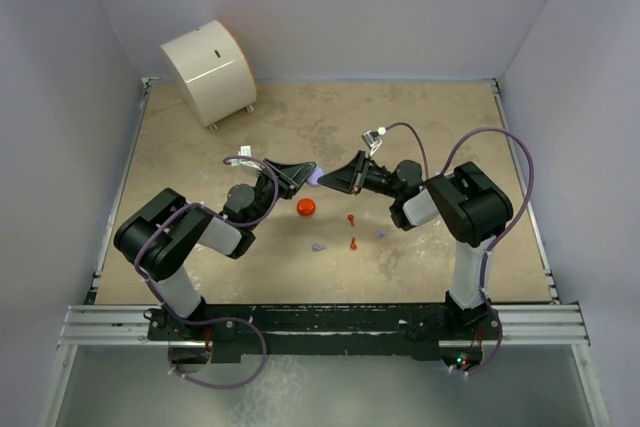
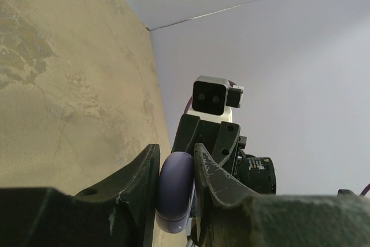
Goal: Insert the wireless bluetooth earbuds into the charging case
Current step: Pick up the charging case at the center of the board.
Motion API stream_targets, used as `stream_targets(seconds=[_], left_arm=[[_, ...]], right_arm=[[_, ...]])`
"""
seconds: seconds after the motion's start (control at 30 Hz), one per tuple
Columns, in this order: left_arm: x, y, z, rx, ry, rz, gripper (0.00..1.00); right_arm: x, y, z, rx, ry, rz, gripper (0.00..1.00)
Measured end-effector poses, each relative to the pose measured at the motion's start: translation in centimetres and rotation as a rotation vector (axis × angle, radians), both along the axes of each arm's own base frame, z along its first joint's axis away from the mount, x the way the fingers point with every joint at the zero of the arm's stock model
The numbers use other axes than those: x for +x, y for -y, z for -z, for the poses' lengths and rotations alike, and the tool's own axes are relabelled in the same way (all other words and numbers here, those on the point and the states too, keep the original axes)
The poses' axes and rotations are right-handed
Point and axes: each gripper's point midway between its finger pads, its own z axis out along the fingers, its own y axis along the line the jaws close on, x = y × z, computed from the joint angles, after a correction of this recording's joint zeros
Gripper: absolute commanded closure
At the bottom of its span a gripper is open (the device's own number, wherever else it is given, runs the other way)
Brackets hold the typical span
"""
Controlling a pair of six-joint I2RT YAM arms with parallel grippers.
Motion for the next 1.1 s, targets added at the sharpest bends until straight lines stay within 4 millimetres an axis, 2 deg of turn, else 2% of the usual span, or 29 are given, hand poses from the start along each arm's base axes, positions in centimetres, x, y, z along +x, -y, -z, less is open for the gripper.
stream_targets(seconds=[0.13,0.23,0.33,0.47,0.53,0.6,0.83,0.9,1.0,1.1], left_arm=[[0.0,0.0,0.0,0.000,0.001,0.000,1.00],[0.0,0.0,-0.1,-0.001,0.001,0.000,1.00],[0.0,0.0,-0.1,-0.001,0.002,0.000,1.00],[0.0,0.0,0.0,0.000,-0.001,-0.003,1.00],[0.1,0.0,0.1,0.003,-0.005,-0.004,1.00],[0.1,-0.1,0.2,0.004,-0.008,-0.008,1.00],[0.4,-0.7,-0.2,0.006,-0.018,-0.045,1.00],[0.4,-1.2,-0.4,0.009,-0.027,-0.069,1.00],[0.5,-2.0,-1.0,0.009,-0.040,-0.111,1.00],[0.7,-3.1,-1.8,-0.002,-0.045,-0.167,1.00]], right_arm=[[0.0,0.0,0.0,0.000,0.001,-0.003,0.93],[0.0,0.0,-0.1,0.001,0.003,-0.002,0.84],[0.1,0.0,-0.1,0.001,0.004,-0.002,0.71],[0.3,-0.1,-0.1,0.002,0.005,-0.002,0.42],[0.4,0.0,-0.1,0.002,0.008,0.002,0.24],[0.6,0.2,-0.1,0.002,0.010,0.008,0.15],[1.0,1.0,-0.8,-0.015,0.087,0.046,0.05],[1.4,1.3,-2.0,-0.035,0.162,0.090,0.01],[2.8,1.9,-5.0,-0.096,0.301,0.213,0.00],[5.7,1.7,-9.7,-0.203,0.441,0.415,0.00]])
